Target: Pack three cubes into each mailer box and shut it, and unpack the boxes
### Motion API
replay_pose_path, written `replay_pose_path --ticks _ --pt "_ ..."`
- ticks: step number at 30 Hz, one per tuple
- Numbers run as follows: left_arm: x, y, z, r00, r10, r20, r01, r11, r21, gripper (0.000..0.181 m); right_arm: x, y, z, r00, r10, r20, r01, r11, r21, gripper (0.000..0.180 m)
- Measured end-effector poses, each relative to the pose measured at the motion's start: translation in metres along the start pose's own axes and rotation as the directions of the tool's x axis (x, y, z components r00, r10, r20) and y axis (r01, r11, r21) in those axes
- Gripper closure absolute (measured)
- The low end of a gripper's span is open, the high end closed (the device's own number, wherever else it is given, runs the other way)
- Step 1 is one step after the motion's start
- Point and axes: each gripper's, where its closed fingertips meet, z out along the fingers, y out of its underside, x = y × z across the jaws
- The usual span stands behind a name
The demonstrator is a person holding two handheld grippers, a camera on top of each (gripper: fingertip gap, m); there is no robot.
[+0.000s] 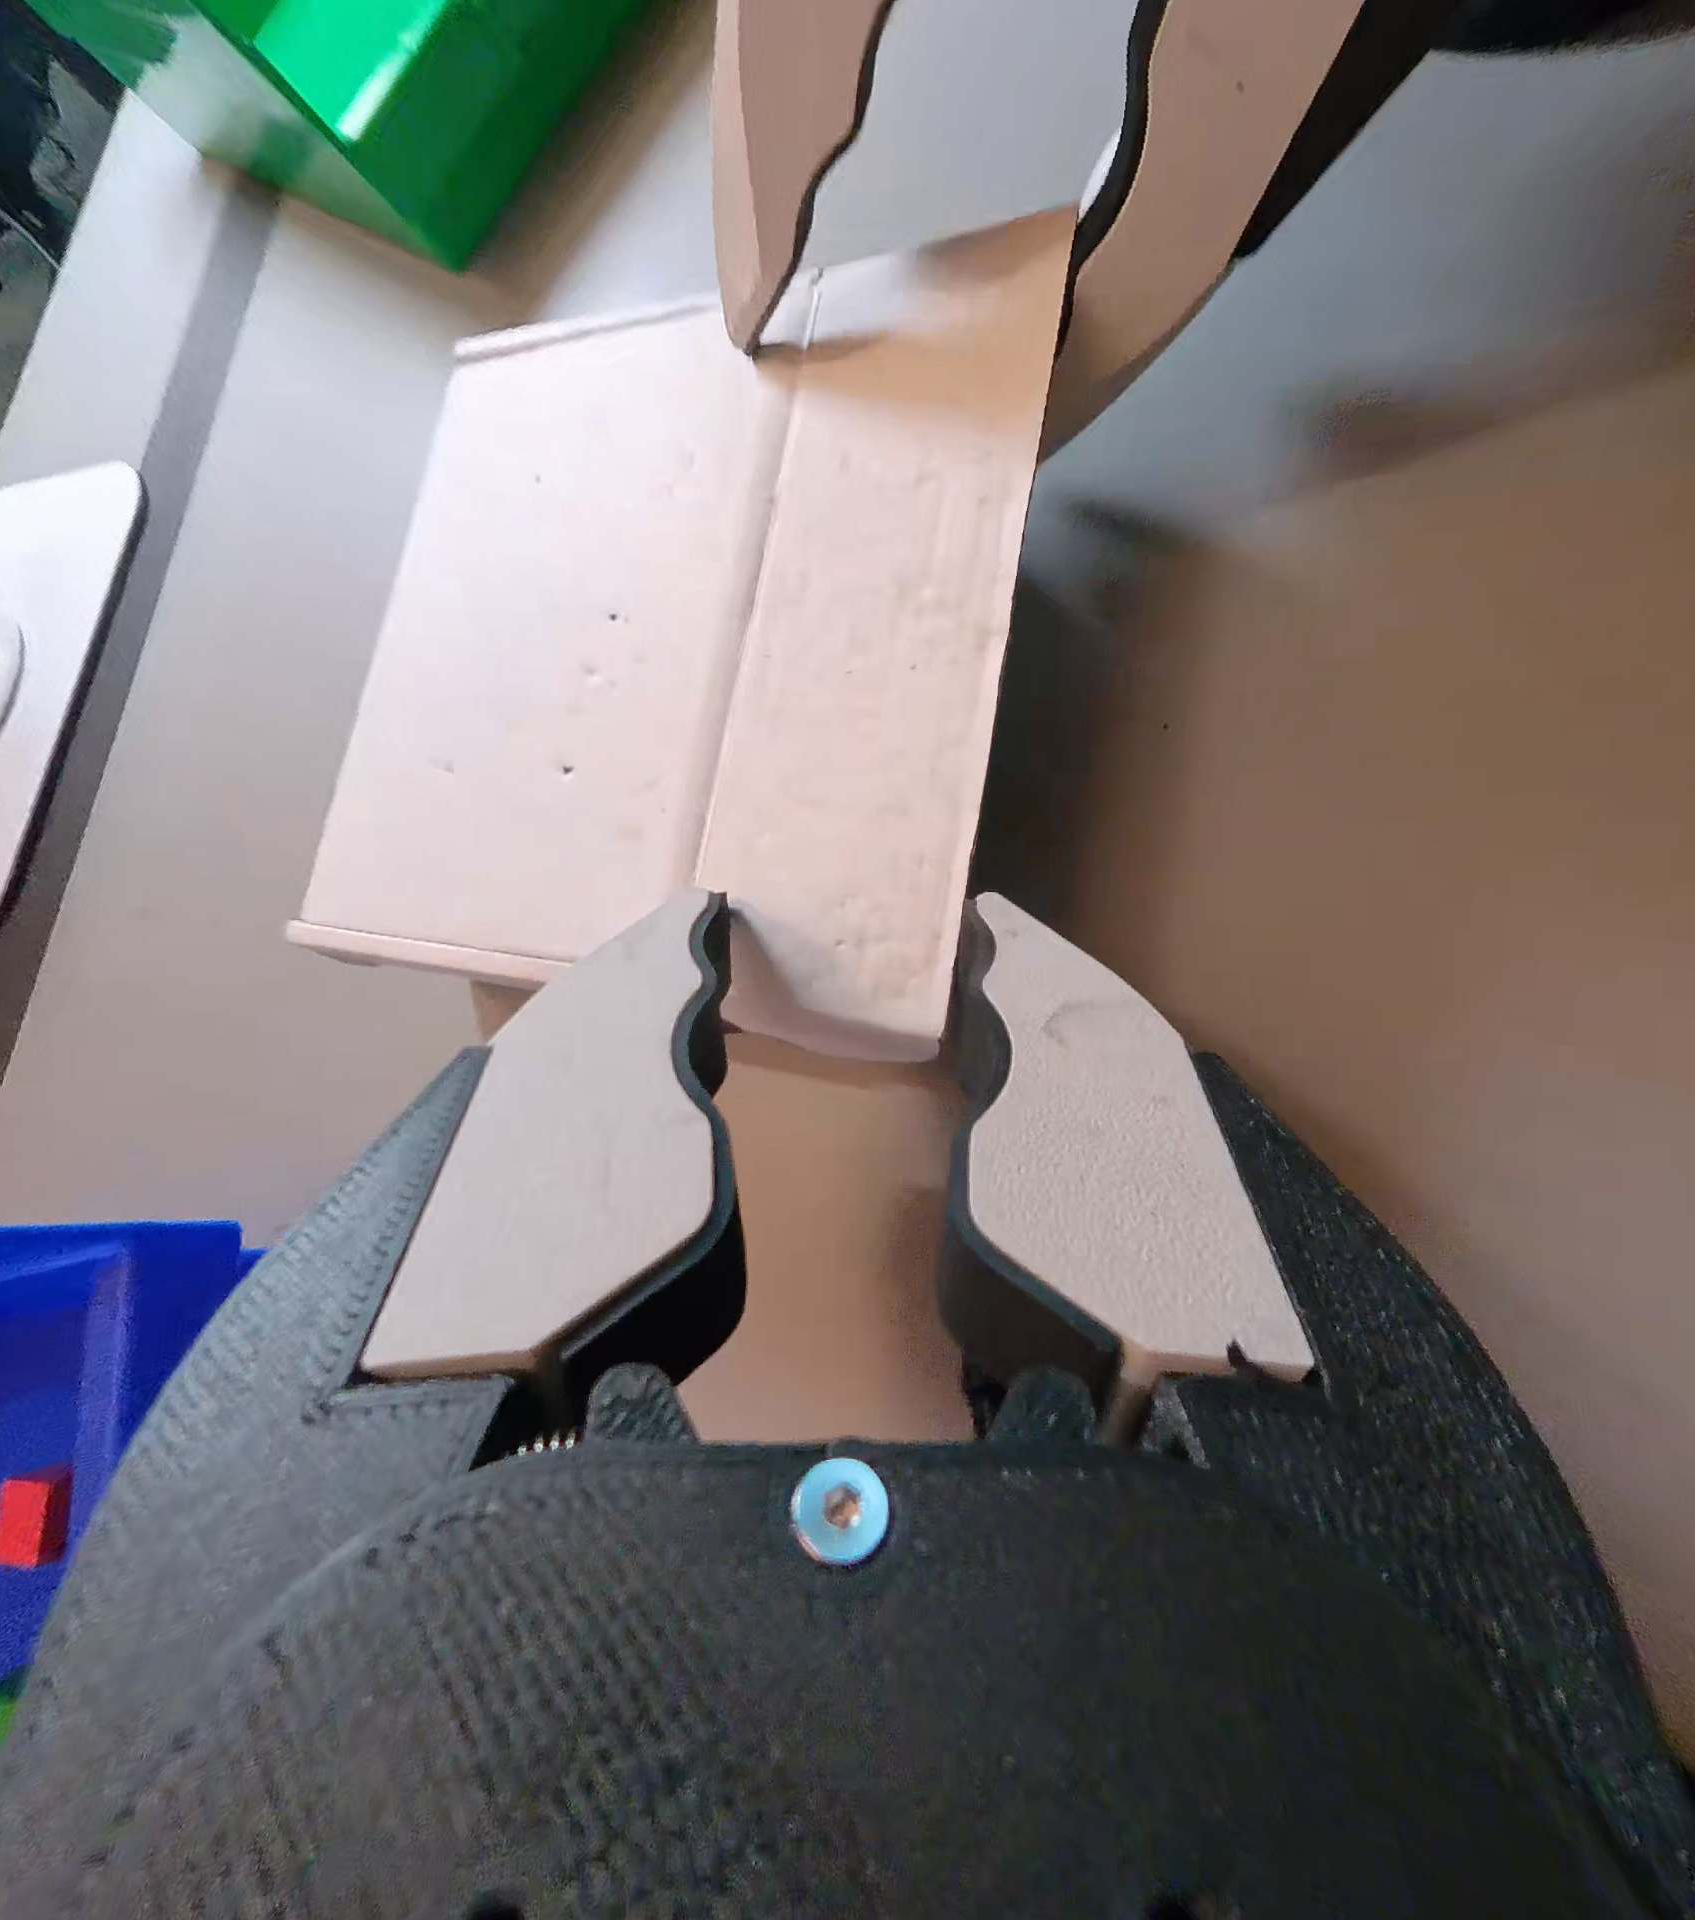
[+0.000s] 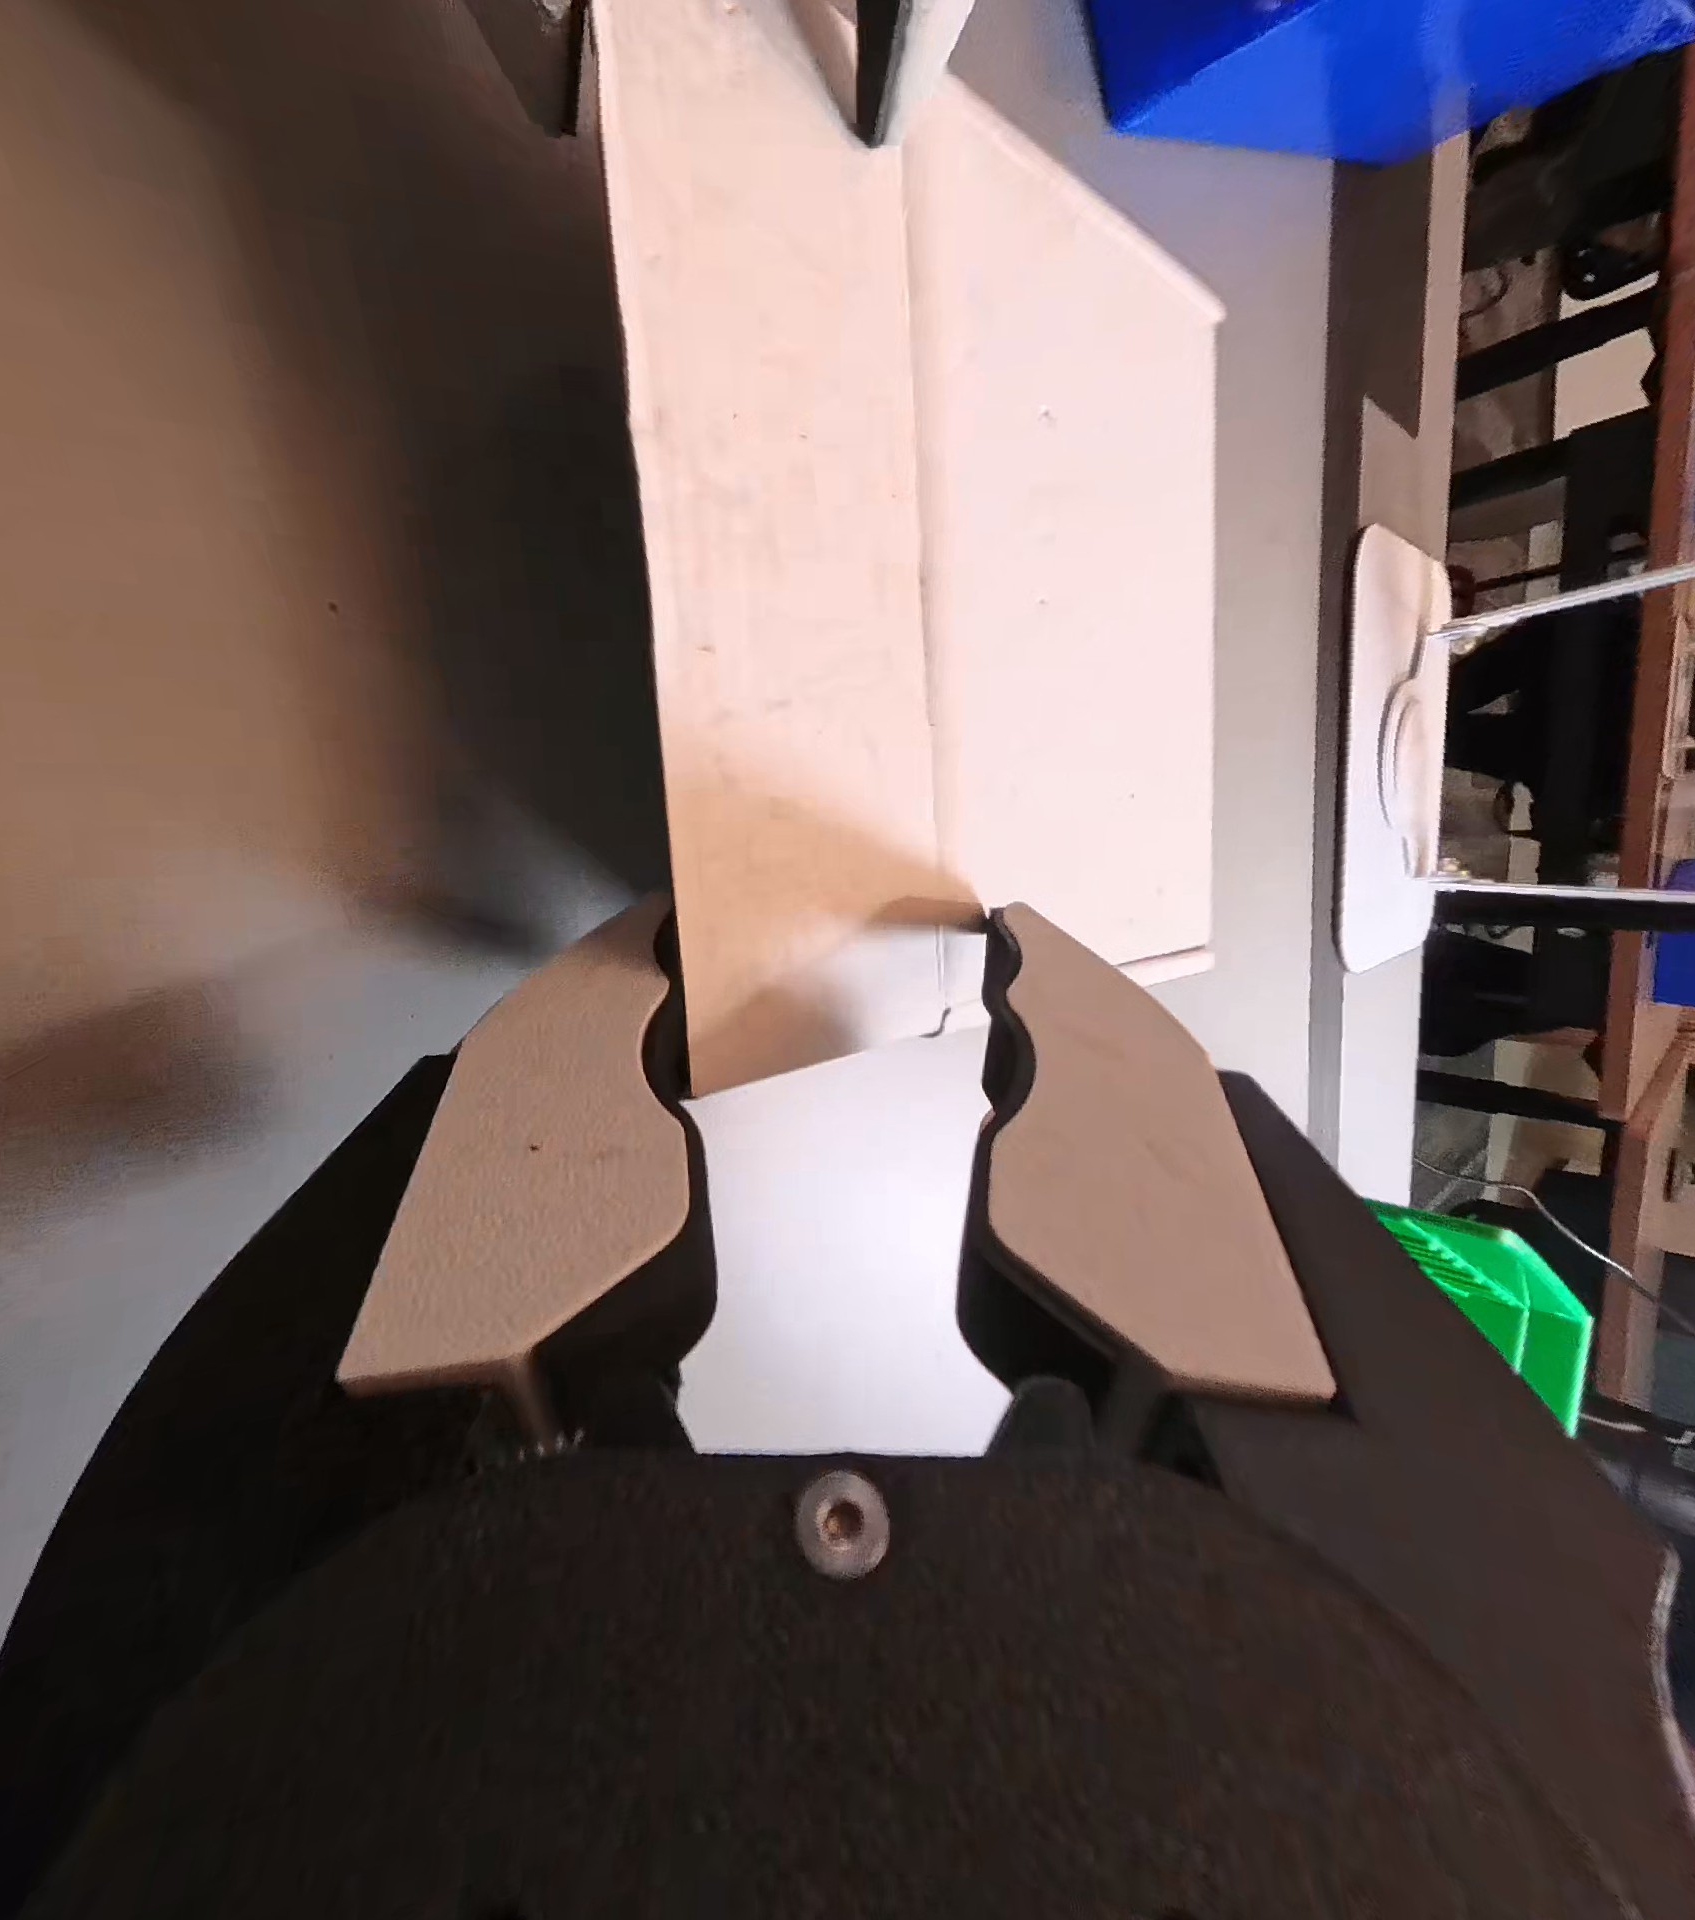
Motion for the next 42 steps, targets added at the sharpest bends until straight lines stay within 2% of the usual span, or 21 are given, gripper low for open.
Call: replay_pose_path --ticks 5,9,11,13,15,17,20,22,27,32,35,42 --pt "0.001 -0.003 -0.006 0.995 -0.071 -0.067 0.073 0.997 0.027 0.139 -0.003 -0.002 -0.004 0.996 0.065 0.059 -0.067 0.997 0.031 0.125" --pt "-0.003 -0.014 -0.026 0.973 -0.160 -0.168 0.180 0.978 0.108 0.124 -0.009 -0.004 -0.017 0.967 0.183 0.176 -0.206 0.971 0.121 0.113" --pt "-0.007 -0.015 -0.029 0.939 -0.234 -0.253 0.265 0.960 0.095 0.116 -0.012 -0.009 -0.022 0.925 0.258 0.278 -0.313 0.934 0.174 0.112" --pt "-0.017 -0.010 -0.025 0.924 -0.267 -0.273 0.298 0.951 0.078 0.115 -0.013 -0.008 -0.021 0.905 0.276 0.323 -0.339 0.927 0.159 0.109" --pt "-0.020 -0.008 -0.022 0.929 -0.244 -0.280 0.281 0.954 0.102 0.115 -0.008 -0.009 -0.020 0.923 0.260 0.283 -0.317 0.931 0.180 0.109" --pt "-0.023 -0.003 -0.021 0.957 -0.164 -0.238 0.199 0.971 0.130 0.115 -0.005 -0.010 -0.021 0.930 0.261 0.258 -0.319 0.923 0.216 0.111" --pt "-0.033 0.007 -0.023 0.973 -0.130 -0.192 0.154 0.981 0.118 0.122 -0.002 -0.001 -0.026 0.934 0.271 0.233 -0.325 0.915 0.238 0.115" --pt "-0.045 0.016 -0.026 0.992 -0.072 -0.104 0.081 0.993 0.081 0.128 0.001 0.011 -0.030 0.943 0.260 0.209 -0.304 0.927 0.220 0.116" --pt "-0.058 0.022 -0.024 0.997 0.065 0.036 -0.066 0.997 0.029 0.125 0.019 0.045 -0.027 0.994 0.094 0.053 -0.099 0.988 0.119 0.122" --pt "-0.054 0.016 -0.001 0.982 0.170 0.084 -0.170 0.985 -0.006 0.110 0.029 0.035 -0.011 0.998 -0.052 -0.026 0.055 0.994 0.098 0.115" --pt "-0.052 0.014 0.002 0.978 0.182 0.098 -0.182 0.983 -0.008 0.112 0.023 0.031 -0.006 0.994 -0.106 -0.020 0.108 0.991 0.083 0.114" --pt "-0.047 0.018 0.002 0.995 0.082 0.059 -0.082 0.997 0.007 0.120 0.011 0.023 -0.009 0.995 -0.065 0.081 0.054 0.989 0.135 0.113"
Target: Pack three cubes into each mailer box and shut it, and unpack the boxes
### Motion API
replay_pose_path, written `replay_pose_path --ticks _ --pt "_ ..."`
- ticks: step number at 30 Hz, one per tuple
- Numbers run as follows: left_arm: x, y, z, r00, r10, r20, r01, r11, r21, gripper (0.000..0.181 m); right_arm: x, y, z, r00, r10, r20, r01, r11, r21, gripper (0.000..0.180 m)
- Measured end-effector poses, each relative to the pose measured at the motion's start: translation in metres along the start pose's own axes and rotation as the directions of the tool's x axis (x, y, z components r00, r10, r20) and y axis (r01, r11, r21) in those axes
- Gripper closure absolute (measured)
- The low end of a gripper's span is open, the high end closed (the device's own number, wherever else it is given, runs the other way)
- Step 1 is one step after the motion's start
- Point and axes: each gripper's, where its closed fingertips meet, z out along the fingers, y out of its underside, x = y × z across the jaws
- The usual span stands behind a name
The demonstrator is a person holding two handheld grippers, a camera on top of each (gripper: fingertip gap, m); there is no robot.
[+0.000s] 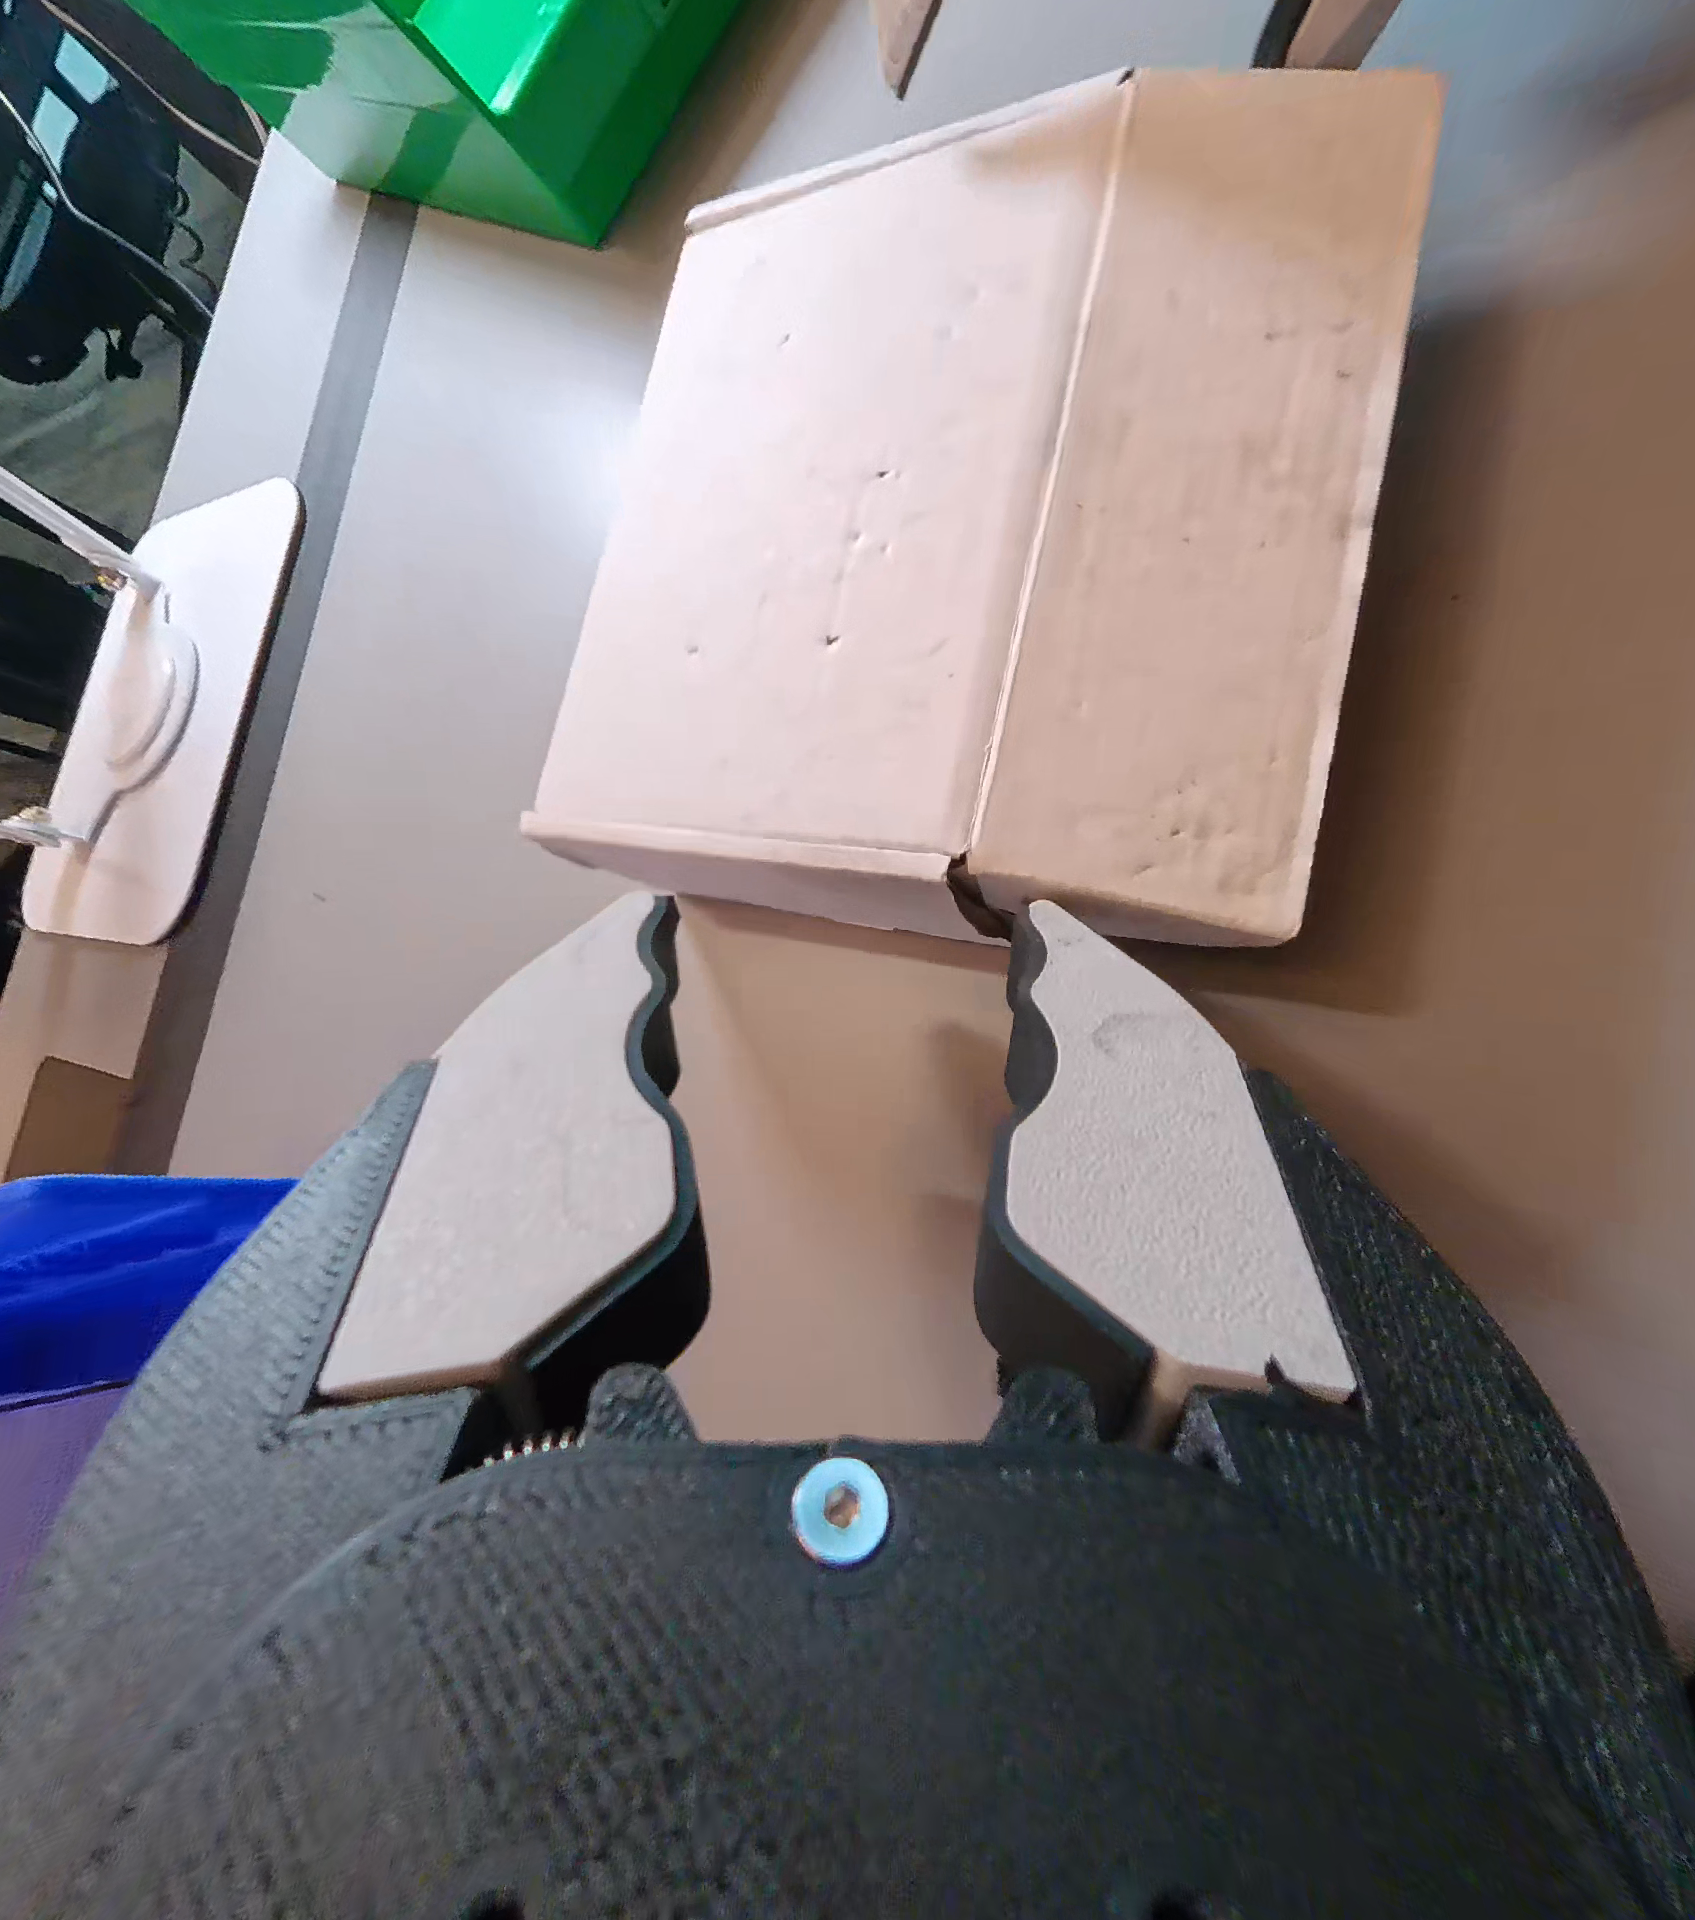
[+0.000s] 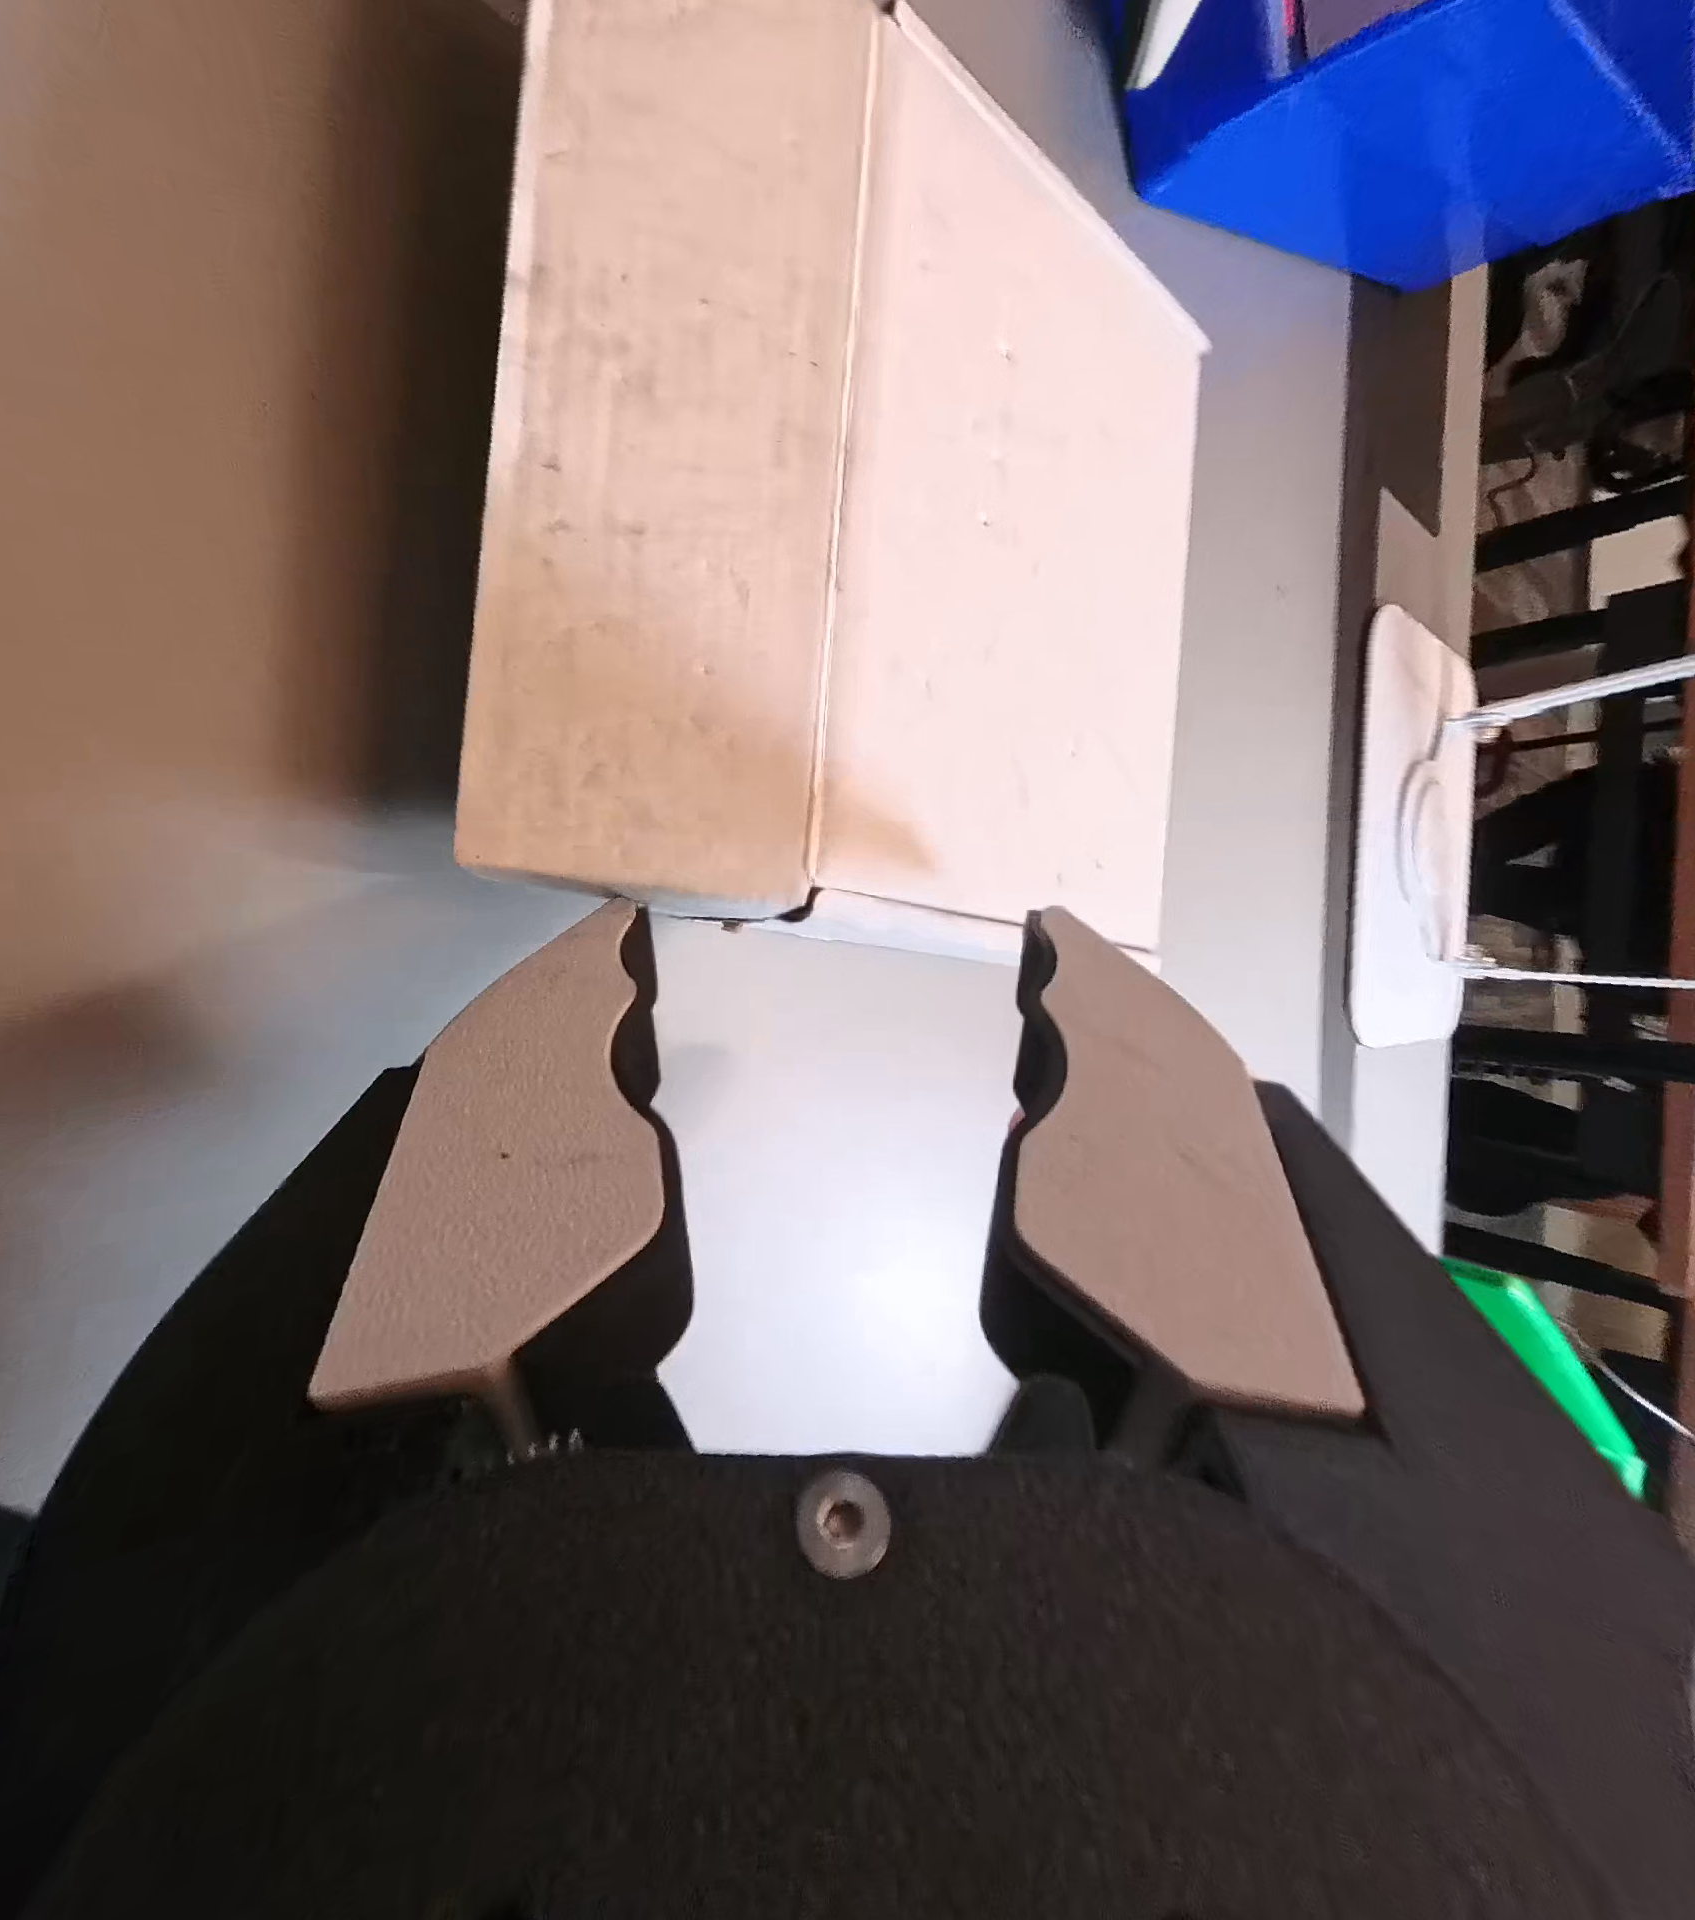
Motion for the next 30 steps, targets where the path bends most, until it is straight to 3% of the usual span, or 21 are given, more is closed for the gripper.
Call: replay_pose_path --ticks 7,9,17,22,30 --pt "0.012 -0.001 0.001 0.980 -0.179 -0.084 0.184 0.981 0.062 0.121 -0.015 -0.009 -0.003 0.955 0.195 0.222 -0.222 0.970 0.102 0.104" --pt "0.012 0.001 0.002 0.975 -0.207 -0.076 0.212 0.975 0.071 0.120 -0.012 -0.008 -0.003 0.950 0.227 0.216 -0.258 0.958 0.124 0.104" --pt "0.009 0.012 -0.002 0.993 -0.111 0.036 0.110 0.994 0.016 0.120 -0.004 0.004 -0.005 0.987 0.146 0.059 -0.150 0.986 0.068 0.113" --pt "-0.002 0.006 -0.021 0.986 -0.168 0.014 0.166 0.983 0.085 0.118 -0.004 0.008 -0.017 0.976 0.201 0.082 -0.207 0.975 0.074 0.110" --pt "0.010 0.000 0.001 0.998 -0.057 0.004 0.057 0.998 0.037 0.115 -0.007 0.004 -0.001 0.991 0.115 0.072 -0.116 0.993 0.022 0.111"
